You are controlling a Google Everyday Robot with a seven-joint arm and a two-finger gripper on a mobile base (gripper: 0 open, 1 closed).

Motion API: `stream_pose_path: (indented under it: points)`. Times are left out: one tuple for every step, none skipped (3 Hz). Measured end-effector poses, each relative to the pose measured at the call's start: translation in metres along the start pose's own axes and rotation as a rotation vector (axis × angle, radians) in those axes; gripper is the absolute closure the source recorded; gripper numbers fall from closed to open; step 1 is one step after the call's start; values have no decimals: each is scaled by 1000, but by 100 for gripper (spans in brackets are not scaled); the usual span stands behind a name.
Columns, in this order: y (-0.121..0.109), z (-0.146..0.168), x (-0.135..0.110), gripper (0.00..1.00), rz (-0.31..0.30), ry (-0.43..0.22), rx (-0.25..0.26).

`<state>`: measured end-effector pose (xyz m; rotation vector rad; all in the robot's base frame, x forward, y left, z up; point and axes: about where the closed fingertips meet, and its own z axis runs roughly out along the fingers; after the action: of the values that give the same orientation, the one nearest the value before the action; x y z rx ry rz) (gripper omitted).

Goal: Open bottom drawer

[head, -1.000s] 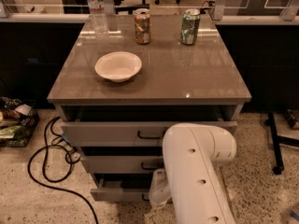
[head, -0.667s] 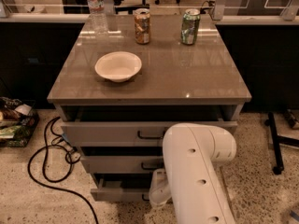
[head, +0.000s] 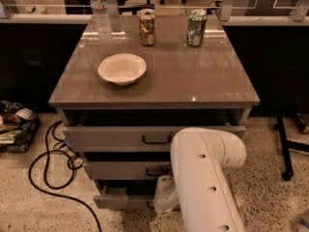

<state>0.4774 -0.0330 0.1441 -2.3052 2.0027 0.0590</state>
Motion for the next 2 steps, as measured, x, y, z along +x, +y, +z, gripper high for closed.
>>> stream_pose_path:
  points:
    - [6, -1, -1, 100, 2, 0, 4]
    - [6, -1, -1, 100, 2, 0, 4]
